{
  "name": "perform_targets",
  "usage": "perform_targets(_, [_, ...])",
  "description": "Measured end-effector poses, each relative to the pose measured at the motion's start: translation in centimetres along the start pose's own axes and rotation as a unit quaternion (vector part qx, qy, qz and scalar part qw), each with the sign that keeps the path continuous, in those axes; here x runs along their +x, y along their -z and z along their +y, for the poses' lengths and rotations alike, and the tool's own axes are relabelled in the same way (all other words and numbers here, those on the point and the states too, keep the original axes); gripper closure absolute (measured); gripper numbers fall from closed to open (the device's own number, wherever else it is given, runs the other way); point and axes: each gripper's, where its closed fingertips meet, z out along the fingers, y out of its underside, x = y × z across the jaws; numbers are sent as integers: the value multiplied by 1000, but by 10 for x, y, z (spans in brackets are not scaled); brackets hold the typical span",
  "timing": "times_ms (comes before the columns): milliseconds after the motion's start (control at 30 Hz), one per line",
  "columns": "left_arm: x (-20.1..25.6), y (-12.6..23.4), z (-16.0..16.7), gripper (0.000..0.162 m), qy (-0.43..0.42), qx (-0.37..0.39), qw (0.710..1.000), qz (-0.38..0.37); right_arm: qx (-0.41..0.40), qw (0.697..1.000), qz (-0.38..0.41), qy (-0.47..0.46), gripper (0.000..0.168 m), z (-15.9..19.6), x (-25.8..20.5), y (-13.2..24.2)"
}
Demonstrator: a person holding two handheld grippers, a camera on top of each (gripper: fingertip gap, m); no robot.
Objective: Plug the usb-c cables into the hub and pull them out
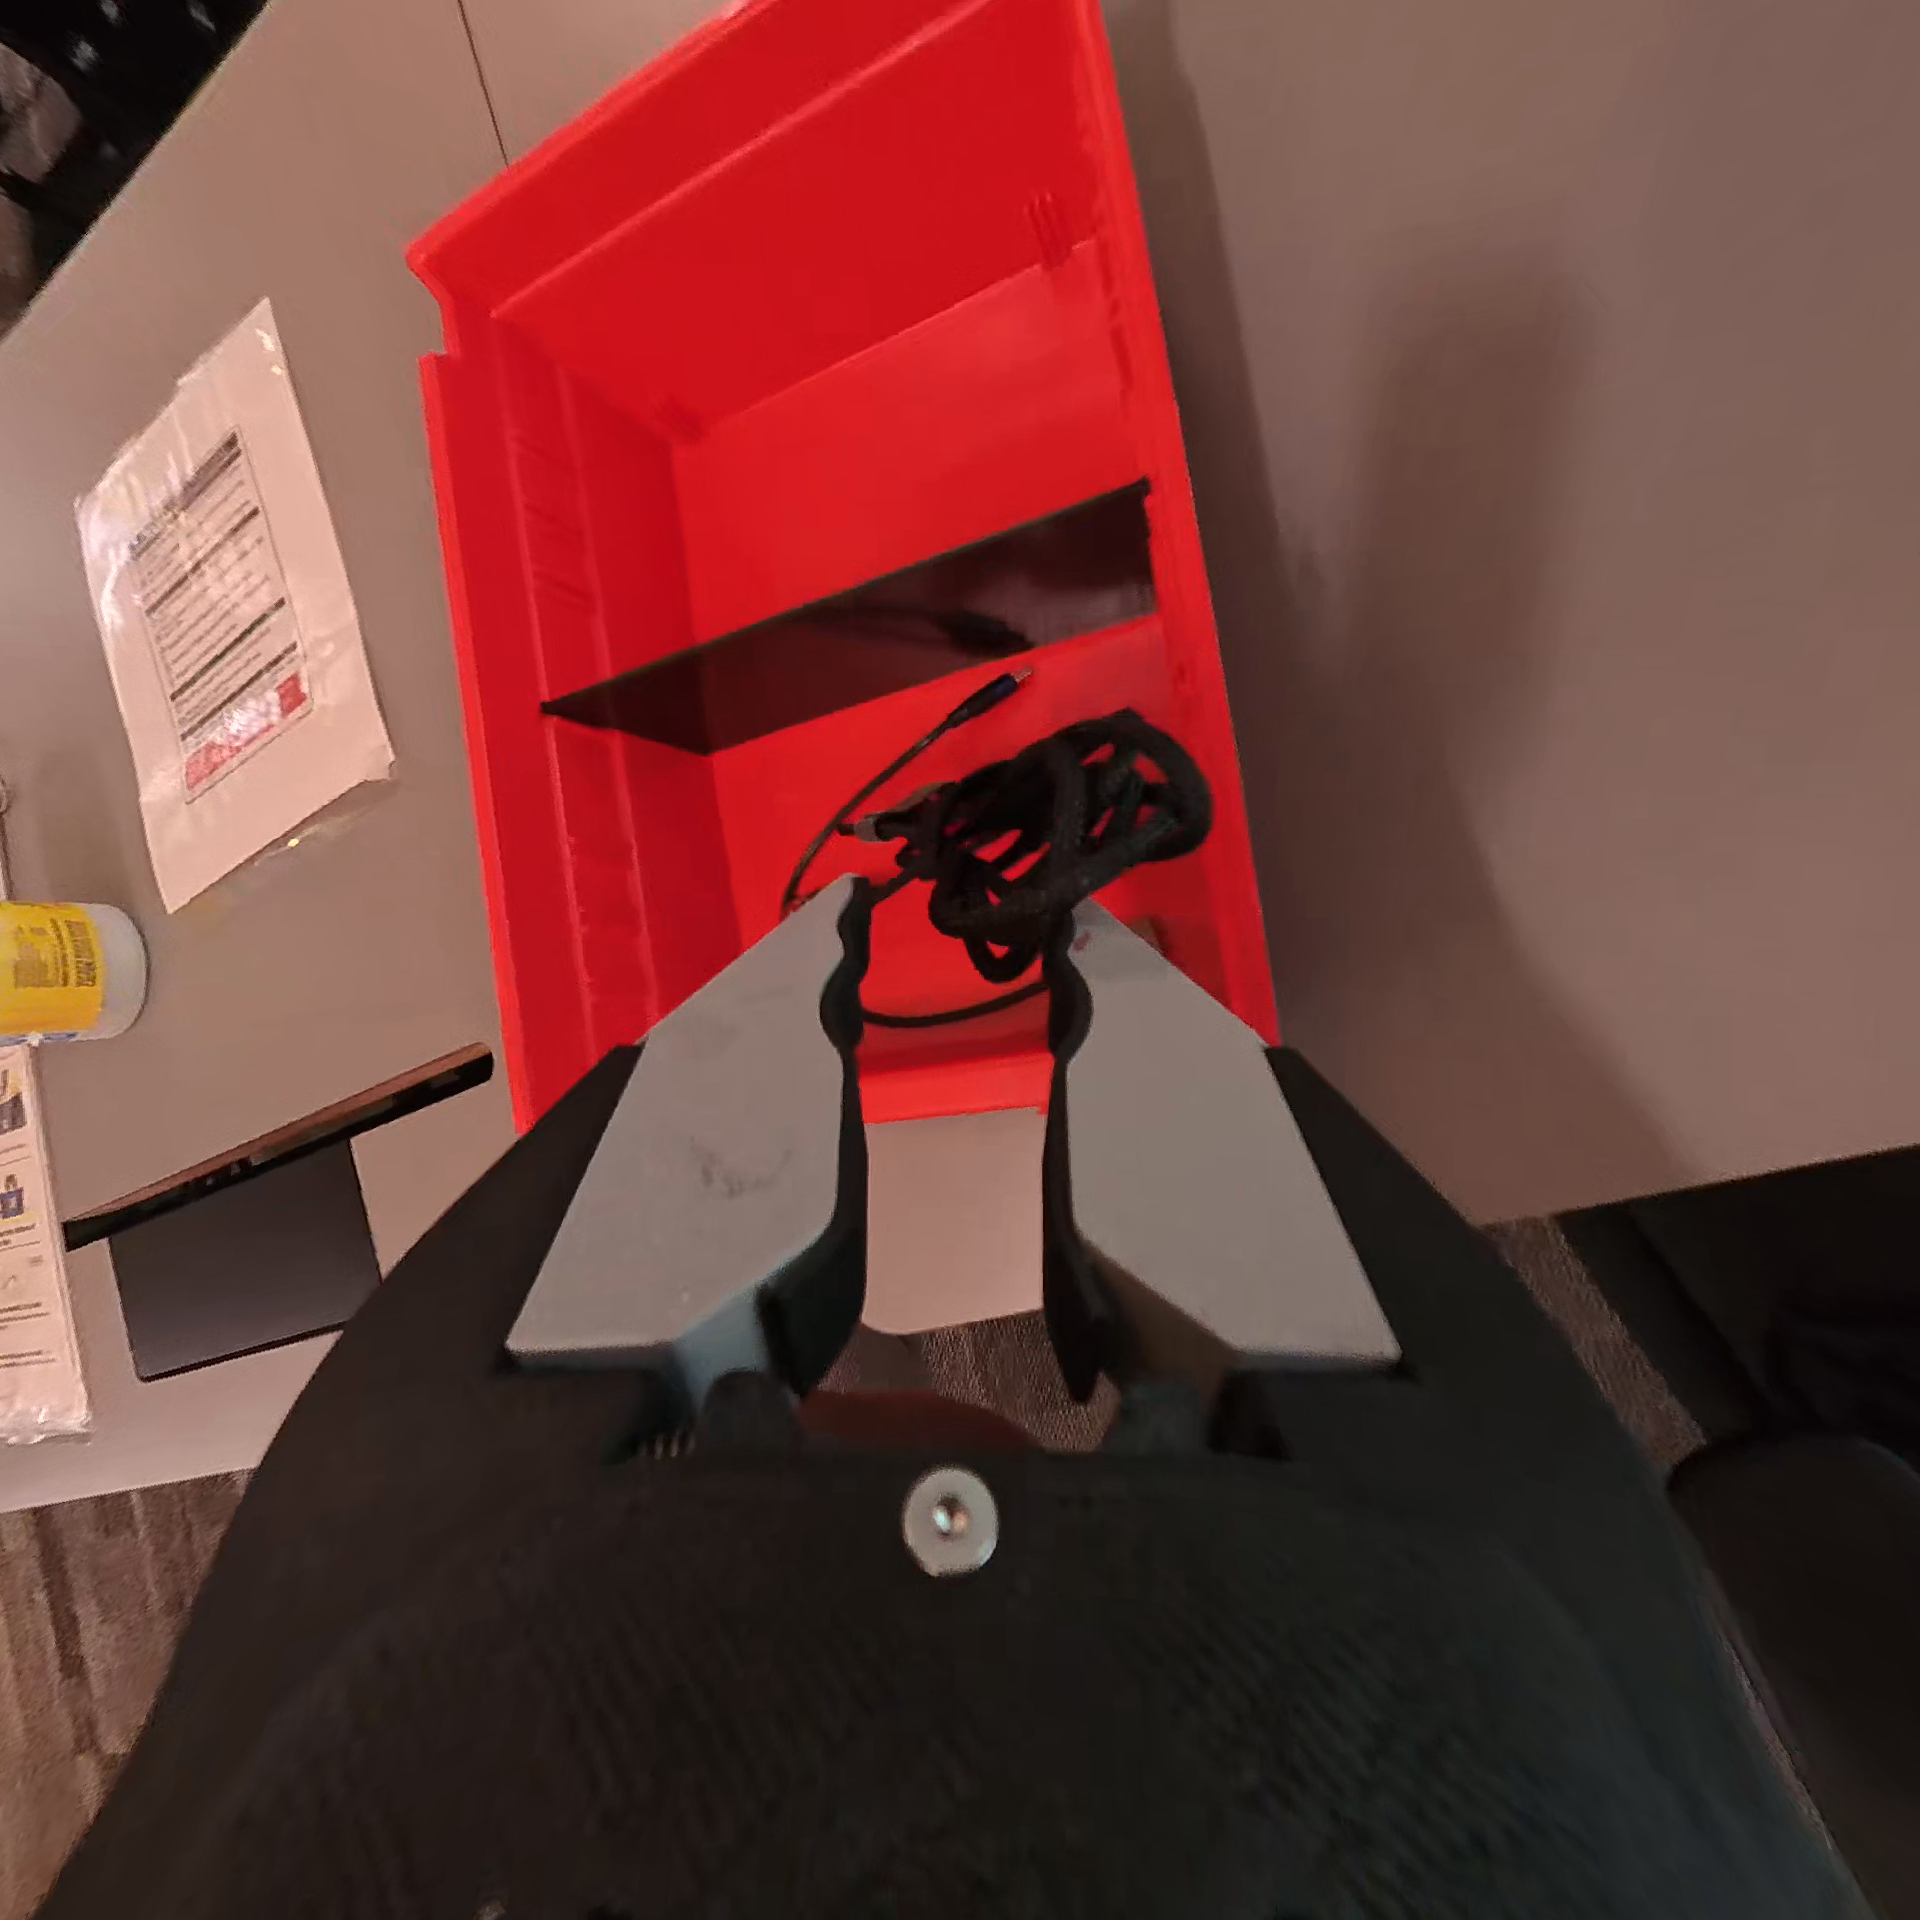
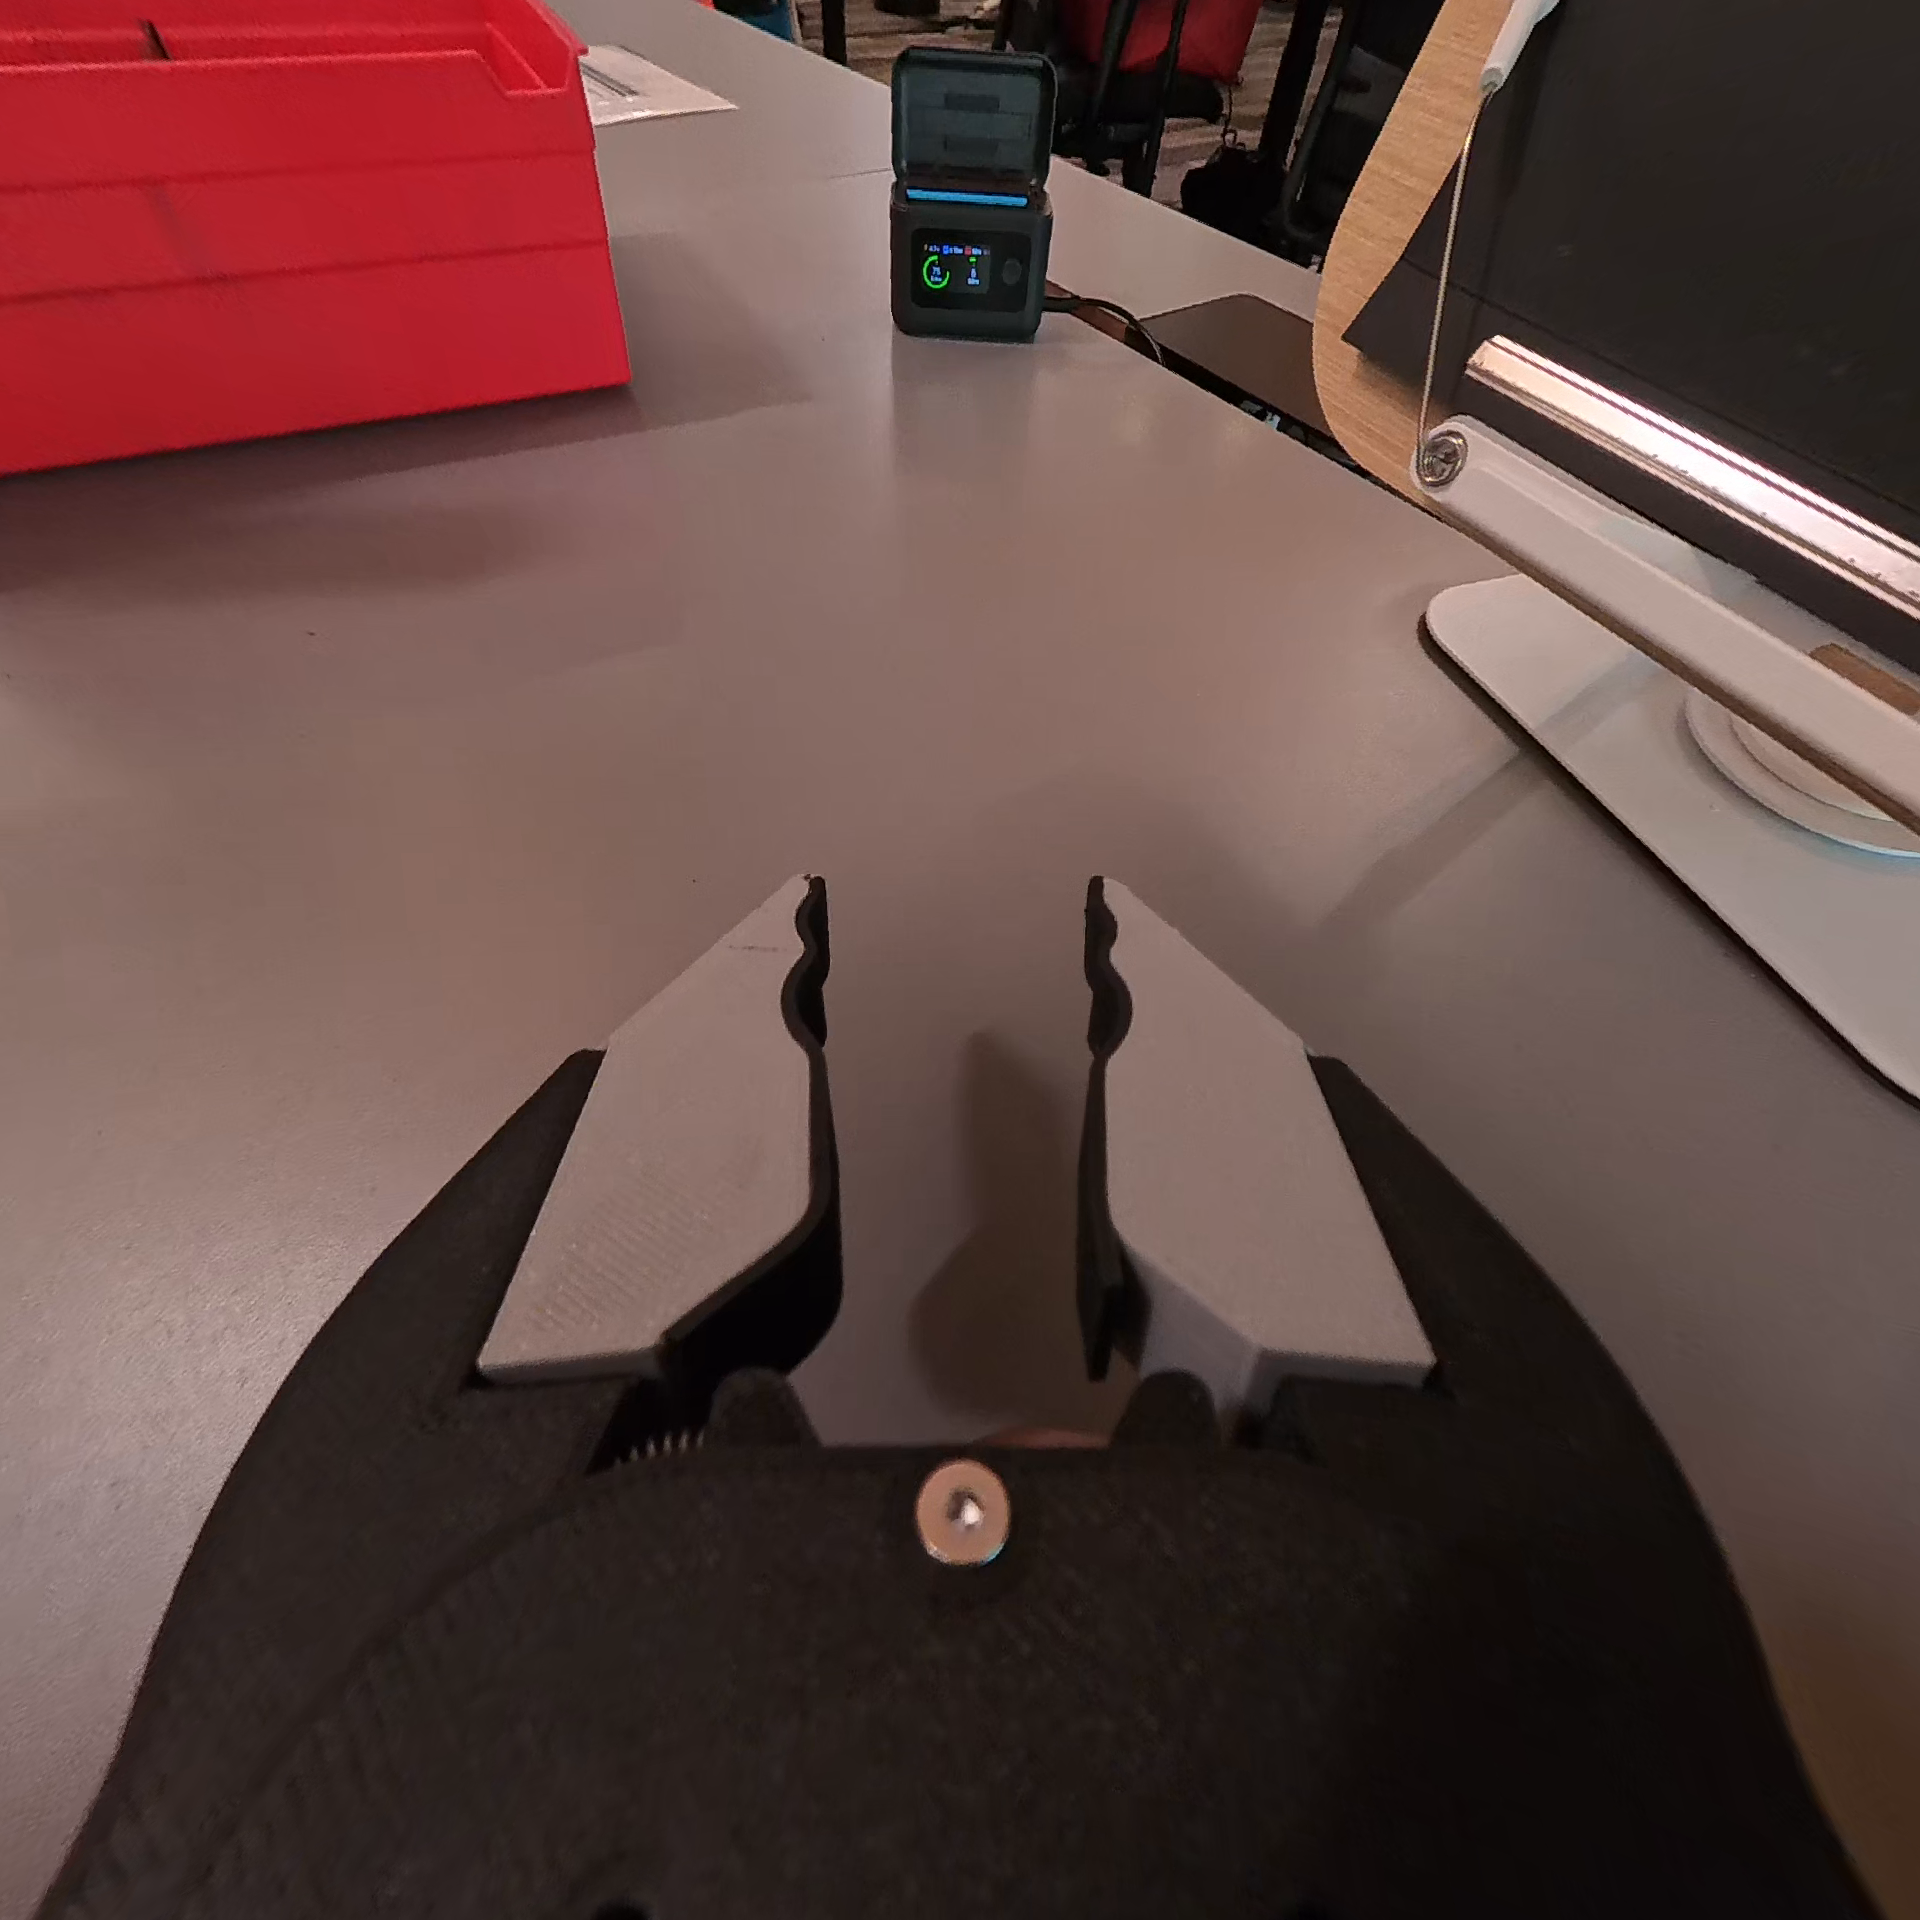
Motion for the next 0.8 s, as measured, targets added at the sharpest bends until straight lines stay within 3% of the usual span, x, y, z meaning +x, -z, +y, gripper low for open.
perform_targets(167, [33,-13,13,135,-37,-28,998,41,2,1000,3,8,122,0,-1,0])
perform_targets(300, [39,-23,13,141,-52,-34,998,21,4,1000,1,1,122,-1,0,1])
perform_targets(533, [81,-14,-16,138,-38,29,992,113,1,1000,0,1,122,0,0,1])
perform_targets(667, [75,-7,-24,138,-46,42,992,106,6,1000,0,-4,122,-1,1,3])
perform_targets(800, [76,6,-24,133,-19,71,986,151,11,1000,-2,-12,122,-1,3,5])
